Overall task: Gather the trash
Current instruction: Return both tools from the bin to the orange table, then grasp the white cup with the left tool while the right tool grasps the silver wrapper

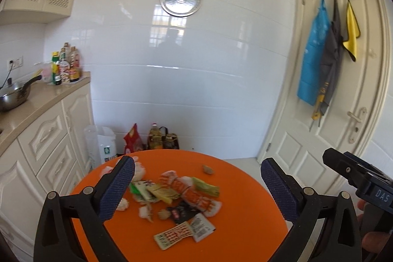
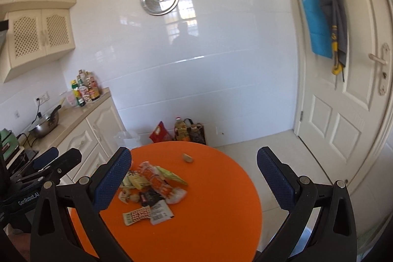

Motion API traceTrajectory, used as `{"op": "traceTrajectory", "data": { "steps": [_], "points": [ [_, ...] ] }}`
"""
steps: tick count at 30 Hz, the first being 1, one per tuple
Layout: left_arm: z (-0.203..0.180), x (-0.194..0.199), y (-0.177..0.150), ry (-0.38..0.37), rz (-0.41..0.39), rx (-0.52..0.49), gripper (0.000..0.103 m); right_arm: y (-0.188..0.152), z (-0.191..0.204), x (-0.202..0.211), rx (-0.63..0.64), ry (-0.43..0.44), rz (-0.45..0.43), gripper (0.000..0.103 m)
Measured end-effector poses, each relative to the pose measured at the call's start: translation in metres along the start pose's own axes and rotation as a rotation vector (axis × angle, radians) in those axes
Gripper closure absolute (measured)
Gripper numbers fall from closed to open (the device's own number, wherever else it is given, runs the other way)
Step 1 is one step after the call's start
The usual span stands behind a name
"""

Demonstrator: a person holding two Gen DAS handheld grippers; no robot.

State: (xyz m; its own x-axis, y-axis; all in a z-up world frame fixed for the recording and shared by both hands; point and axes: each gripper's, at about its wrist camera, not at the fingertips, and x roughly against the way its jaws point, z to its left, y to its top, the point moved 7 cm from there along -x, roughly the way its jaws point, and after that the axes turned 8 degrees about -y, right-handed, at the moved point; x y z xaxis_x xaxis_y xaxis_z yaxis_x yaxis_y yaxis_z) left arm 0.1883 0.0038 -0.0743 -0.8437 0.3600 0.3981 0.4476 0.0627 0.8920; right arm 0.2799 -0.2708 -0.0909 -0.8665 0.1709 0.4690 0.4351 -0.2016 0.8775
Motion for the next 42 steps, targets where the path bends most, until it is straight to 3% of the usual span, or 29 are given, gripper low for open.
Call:
{"op": "traceTrajectory", "data": {
  "steps": [12, 18, 32, 36, 42],
  "points": [
    [0.022, 0.035, -0.027, 0.137, -0.007, 0.045, 0.002, -0.014, 0.075, 0.012, 0.121, 0.083, -0.037, 0.0],
    [0.04, 0.019, -0.037, 0.161, 0.05, 0.083, 0.002, -0.041, 0.079, -0.011, 0.145, 0.078, 0.035, 0.0],
    [0.07, -0.065, -0.054, 0.19, 0.203, 0.125, 0.002, -0.112, 0.083, -0.088, 0.204, 0.044, 0.261, 0.0],
    [0.076, -0.099, -0.061, 0.188, 0.253, 0.128, 0.002, -0.145, 0.08, -0.121, 0.231, 0.027, 0.362, 0.012],
    [0.083, -0.161, -0.066, 0.177, 0.324, 0.131, 0.002, -0.189, 0.083, -0.16, 0.286, 0.026, 0.49, 0.02]
  ]
}}
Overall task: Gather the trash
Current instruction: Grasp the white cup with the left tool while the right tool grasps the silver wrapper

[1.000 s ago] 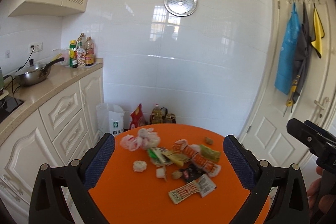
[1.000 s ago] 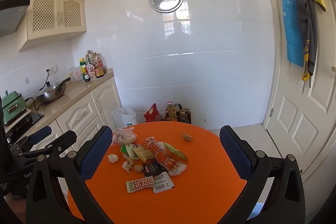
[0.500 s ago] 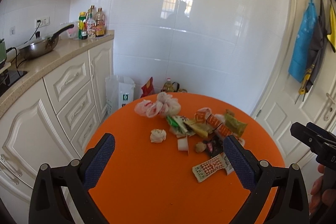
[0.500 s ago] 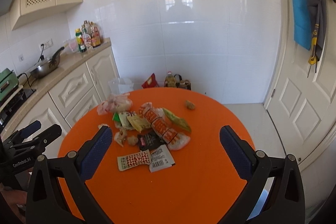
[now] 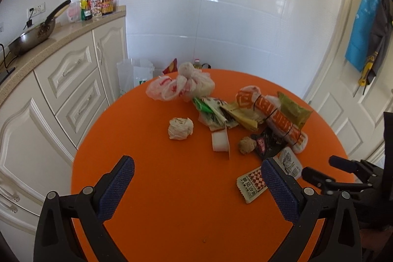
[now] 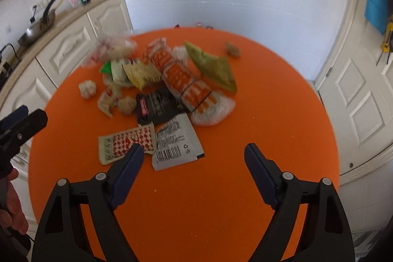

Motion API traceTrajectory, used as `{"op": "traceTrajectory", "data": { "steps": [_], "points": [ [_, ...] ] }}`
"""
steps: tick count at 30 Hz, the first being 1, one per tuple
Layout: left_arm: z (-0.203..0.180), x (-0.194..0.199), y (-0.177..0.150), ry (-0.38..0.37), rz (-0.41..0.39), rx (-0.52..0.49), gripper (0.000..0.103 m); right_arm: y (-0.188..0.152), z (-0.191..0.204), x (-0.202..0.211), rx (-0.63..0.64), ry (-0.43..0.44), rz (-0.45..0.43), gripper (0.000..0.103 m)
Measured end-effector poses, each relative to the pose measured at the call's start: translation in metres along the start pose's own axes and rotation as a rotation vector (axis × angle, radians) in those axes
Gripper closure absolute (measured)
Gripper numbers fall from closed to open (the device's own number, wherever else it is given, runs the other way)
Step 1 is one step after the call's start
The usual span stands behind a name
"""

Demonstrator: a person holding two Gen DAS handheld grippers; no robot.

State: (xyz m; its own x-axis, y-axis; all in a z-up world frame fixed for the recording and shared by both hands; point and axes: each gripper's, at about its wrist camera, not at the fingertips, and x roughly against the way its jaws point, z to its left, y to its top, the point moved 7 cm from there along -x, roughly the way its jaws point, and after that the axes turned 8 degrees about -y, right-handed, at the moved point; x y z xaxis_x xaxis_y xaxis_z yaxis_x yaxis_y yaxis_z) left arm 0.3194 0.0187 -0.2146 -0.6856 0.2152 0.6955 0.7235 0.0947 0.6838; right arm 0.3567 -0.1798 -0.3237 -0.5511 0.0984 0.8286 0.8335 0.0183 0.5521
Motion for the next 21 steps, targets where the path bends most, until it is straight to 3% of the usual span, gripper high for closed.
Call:
{"op": "traceTrajectory", "data": {
  "steps": [7, 11, 13, 15, 21],
  "points": [
    [-0.007, -0.062, 0.018, 0.006, 0.058, -0.009, 0.002, -0.004, 0.011, -0.037, 0.056, 0.034, 0.07, 0.024],
    [-0.009, -0.09, 0.029, 0.009, 0.082, -0.006, 0.002, -0.001, 0.017, -0.044, 0.122, 0.017, 0.038, 0.024],
    [-0.009, -0.103, 0.036, 0.011, 0.09, -0.01, 0.002, 0.001, 0.016, -0.045, 0.133, 0.028, 0.027, 0.03],
    [-0.01, -0.113, 0.041, 0.012, 0.092, -0.016, 0.002, 0.002, 0.012, -0.044, 0.134, 0.036, 0.02, 0.045],
    [-0.014, -0.147, 0.048, 0.0, 0.112, -0.042, 0.002, 0.004, 0.006, -0.043, 0.145, 0.041, -0.007, 0.047]
  ]
}}
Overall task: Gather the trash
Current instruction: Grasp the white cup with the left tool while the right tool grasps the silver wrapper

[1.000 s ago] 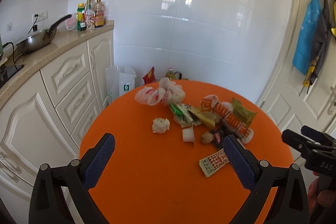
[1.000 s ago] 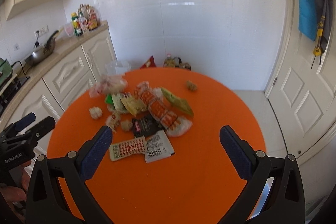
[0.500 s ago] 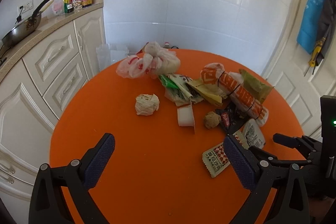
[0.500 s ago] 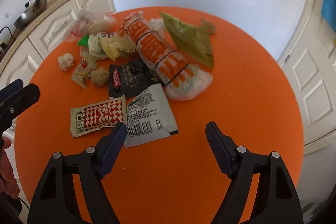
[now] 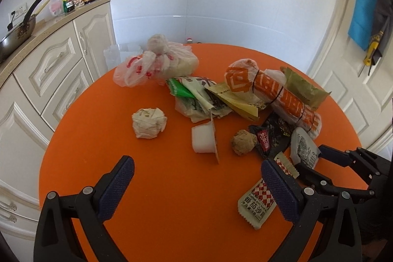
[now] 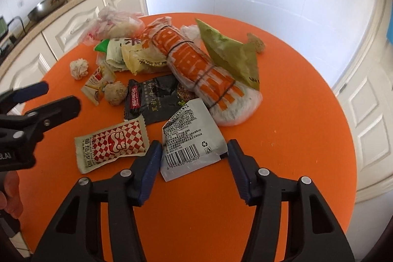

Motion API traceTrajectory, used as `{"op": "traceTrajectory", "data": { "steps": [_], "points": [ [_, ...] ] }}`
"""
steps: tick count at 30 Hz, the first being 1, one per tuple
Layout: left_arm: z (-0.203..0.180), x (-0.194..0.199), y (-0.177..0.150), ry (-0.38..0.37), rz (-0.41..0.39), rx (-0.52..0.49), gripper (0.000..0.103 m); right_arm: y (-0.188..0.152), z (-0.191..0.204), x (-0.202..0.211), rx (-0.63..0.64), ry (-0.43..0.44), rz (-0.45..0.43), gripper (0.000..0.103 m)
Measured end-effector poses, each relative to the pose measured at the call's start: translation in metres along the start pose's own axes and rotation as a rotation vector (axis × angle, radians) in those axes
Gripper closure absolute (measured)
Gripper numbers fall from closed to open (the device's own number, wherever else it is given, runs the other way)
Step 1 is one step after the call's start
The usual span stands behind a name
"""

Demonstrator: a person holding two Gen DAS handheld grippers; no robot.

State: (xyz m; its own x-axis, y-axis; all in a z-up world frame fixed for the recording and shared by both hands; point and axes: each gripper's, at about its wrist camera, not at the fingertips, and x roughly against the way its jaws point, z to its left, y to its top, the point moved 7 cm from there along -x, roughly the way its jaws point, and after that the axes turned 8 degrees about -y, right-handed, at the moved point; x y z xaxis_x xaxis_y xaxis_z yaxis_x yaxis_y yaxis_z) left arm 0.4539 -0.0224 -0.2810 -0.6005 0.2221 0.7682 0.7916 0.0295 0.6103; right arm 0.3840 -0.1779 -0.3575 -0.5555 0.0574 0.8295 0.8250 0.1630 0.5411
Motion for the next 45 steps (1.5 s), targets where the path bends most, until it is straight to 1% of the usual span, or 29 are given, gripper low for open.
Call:
{"op": "traceTrajectory", "data": {
  "steps": [1, 4, 6, 7, 9, 12, 17, 21, 23, 24, 25, 26, 28, 29, 30, 32, 33, 34, 35, 36, 37, 40, 45],
  "points": [
    [0.0, -0.01, 0.007, -0.003, 0.005, -0.002, 0.002, 0.001, 0.0, 0.0, -0.007, 0.007, -0.003, 0.046],
    [0.003, -0.032, 0.009, -0.005, 0.027, -0.005, 0.004, 0.004, 0.0, -0.001, -0.026, 0.021, -0.011, 0.047],
    [0.008, -0.046, 0.012, -0.014, 0.047, 0.0, 0.008, 0.005, -0.002, -0.001, -0.032, 0.031, -0.008, 0.048],
    [0.007, -0.048, 0.008, -0.019, 0.053, 0.005, 0.011, 0.006, -0.003, 0.001, -0.037, 0.04, -0.008, 0.048],
    [0.01, -0.056, 0.013, -0.049, 0.047, 0.024, 0.01, 0.007, -0.005, 0.002, -0.047, 0.048, -0.014, 0.047],
    [0.016, -0.068, 0.02, -0.071, 0.04, 0.031, 0.011, 0.008, -0.004, 0.0, -0.041, 0.052, -0.011, 0.043],
    [0.028, -0.077, 0.031, -0.11, 0.039, 0.048, 0.025, 0.013, -0.006, 0.0, -0.046, 0.065, -0.01, 0.042],
    [0.04, -0.079, 0.039, -0.102, 0.029, 0.059, 0.027, 0.017, -0.01, 0.004, -0.048, 0.074, -0.02, 0.042],
    [0.039, -0.077, 0.033, -0.1, 0.024, 0.063, 0.028, 0.017, -0.01, 0.001, -0.043, 0.07, -0.013, 0.042],
    [0.039, -0.079, 0.033, -0.103, 0.028, 0.068, 0.03, 0.016, -0.009, -0.001, -0.041, 0.068, -0.007, 0.042],
    [0.041, -0.081, 0.035, -0.112, 0.031, 0.074, 0.035, 0.016, -0.009, -0.002, -0.041, 0.069, -0.005, 0.042],
    [0.041, -0.07, 0.029, -0.117, 0.027, 0.07, 0.035, 0.015, -0.009, -0.002, -0.042, 0.069, -0.004, 0.042],
    [0.043, -0.065, 0.026, -0.103, 0.021, 0.046, 0.035, 0.015, -0.007, -0.001, -0.039, 0.071, -0.005, 0.042],
    [0.043, -0.065, 0.021, -0.1, 0.026, 0.042, 0.034, 0.015, -0.007, -0.002, -0.038, 0.069, -0.004, 0.042],
    [0.046, -0.072, 0.025, -0.103, 0.02, 0.047, 0.033, 0.015, -0.007, -0.004, -0.037, 0.065, -0.001, 0.042],
    [0.043, -0.075, 0.029, -0.12, 0.011, 0.06, 0.035, 0.016, -0.006, -0.005, -0.033, 0.055, -0.008, 0.044],
    [0.04, -0.073, 0.028, -0.128, 0.002, 0.061, 0.038, 0.017, -0.006, -0.006, -0.032, 0.051, -0.011, 0.048],
    [0.042, -0.074, 0.032, -0.137, -0.001, 0.06, 0.047, 0.017, -0.006, -0.006, -0.027, 0.041, -0.016, 0.051],
    [0.039, -0.072, 0.032, -0.146, -0.001, 0.058, 0.061, 0.017, -0.006, -0.006, -0.023, 0.035, -0.018, 0.052],
    [0.039, -0.07, 0.031, -0.151, 0.002, 0.054, 0.07, 0.016, -0.006, -0.006, -0.023, 0.037, -0.017, 0.054],
    [0.037, -0.068, 0.027, -0.148, 0.016, 0.05, 0.085, 0.015, -0.006, -0.006, -0.025, 0.041, -0.017, 0.055],
    [0.037, -0.066, 0.022, -0.16, 0.029, 0.051, 0.085, 0.013, -0.004, -0.003, -0.019, 0.05, -0.012, 0.059],
    [0.036, -0.068, 0.018, -0.143, 0.034, 0.037, 0.082, 0.012, -0.004, -0.003, -0.023, 0.054, -0.007, 0.06]
  ]
}}
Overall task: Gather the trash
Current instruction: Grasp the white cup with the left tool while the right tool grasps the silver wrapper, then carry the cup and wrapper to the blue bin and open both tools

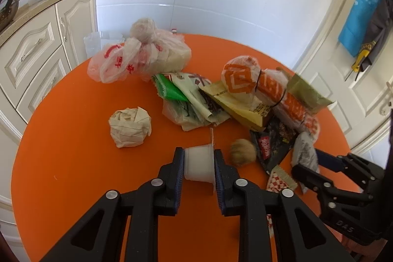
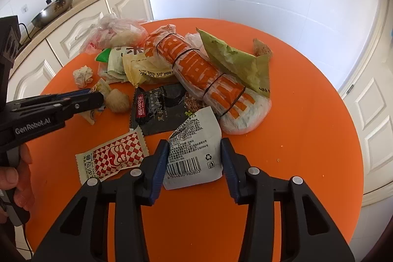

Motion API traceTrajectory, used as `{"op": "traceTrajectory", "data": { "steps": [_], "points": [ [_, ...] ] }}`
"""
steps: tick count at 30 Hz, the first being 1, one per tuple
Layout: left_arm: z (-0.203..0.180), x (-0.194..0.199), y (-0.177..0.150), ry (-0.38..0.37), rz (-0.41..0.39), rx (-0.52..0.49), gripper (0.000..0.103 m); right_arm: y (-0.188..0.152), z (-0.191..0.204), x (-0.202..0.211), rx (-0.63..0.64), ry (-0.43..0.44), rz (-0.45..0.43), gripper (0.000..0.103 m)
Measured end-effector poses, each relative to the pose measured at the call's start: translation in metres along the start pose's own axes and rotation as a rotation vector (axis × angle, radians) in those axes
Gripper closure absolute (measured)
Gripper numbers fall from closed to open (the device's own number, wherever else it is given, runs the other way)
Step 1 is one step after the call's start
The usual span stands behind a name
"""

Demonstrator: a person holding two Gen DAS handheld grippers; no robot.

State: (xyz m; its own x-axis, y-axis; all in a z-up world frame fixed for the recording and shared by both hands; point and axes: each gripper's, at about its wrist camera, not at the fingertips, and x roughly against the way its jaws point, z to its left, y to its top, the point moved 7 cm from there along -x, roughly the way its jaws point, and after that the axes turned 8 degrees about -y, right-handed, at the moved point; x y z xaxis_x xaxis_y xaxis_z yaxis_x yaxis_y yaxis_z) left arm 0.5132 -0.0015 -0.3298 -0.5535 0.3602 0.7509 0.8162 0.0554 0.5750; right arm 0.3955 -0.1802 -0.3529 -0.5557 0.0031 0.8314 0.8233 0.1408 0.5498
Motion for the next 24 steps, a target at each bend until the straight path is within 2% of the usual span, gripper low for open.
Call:
{"op": "traceTrajectory", "data": {
  "steps": [3, 5, 7, 8, 9, 12, 17, 24],
  "points": [
    [-0.009, -0.003, -0.001, 0.021, -0.007, -0.029, 0.08, 0.001, 0.001, -0.001, 0.009, -0.011, 0.003, 0.06],
    [-0.015, -0.003, -0.002, 0.03, -0.01, -0.039, 0.083, 0.002, 0.002, -0.001, 0.01, -0.015, 0.0, 0.06],
    [-0.014, -0.001, -0.003, 0.013, -0.011, -0.025, 0.085, 0.001, 0.002, -0.001, 0.008, -0.015, -0.005, 0.064],
    [-0.013, 0.002, -0.005, -0.002, -0.011, -0.009, 0.085, 0.0, 0.001, 0.001, -0.002, -0.006, -0.005, 0.073],
    [-0.013, 0.007, -0.007, 0.004, -0.02, -0.007, 0.085, -0.001, 0.0, 0.003, -0.018, 0.011, -0.003, 0.076],
    [-0.012, 0.025, -0.018, 0.01, -0.043, -0.005, 0.085, -0.006, -0.008, 0.013, -0.084, 0.059, -0.015, 0.076],
    [-0.017, 0.049, -0.029, 0.016, -0.06, -0.017, 0.085, -0.014, -0.014, 0.026, -0.108, 0.075, -0.026, 0.076],
    [-0.053, 0.089, -0.03, -0.016, -0.11, -0.062, 0.085, -0.015, -0.013, 0.061, -0.119, 0.097, -0.085, 0.076]
  ]
}}
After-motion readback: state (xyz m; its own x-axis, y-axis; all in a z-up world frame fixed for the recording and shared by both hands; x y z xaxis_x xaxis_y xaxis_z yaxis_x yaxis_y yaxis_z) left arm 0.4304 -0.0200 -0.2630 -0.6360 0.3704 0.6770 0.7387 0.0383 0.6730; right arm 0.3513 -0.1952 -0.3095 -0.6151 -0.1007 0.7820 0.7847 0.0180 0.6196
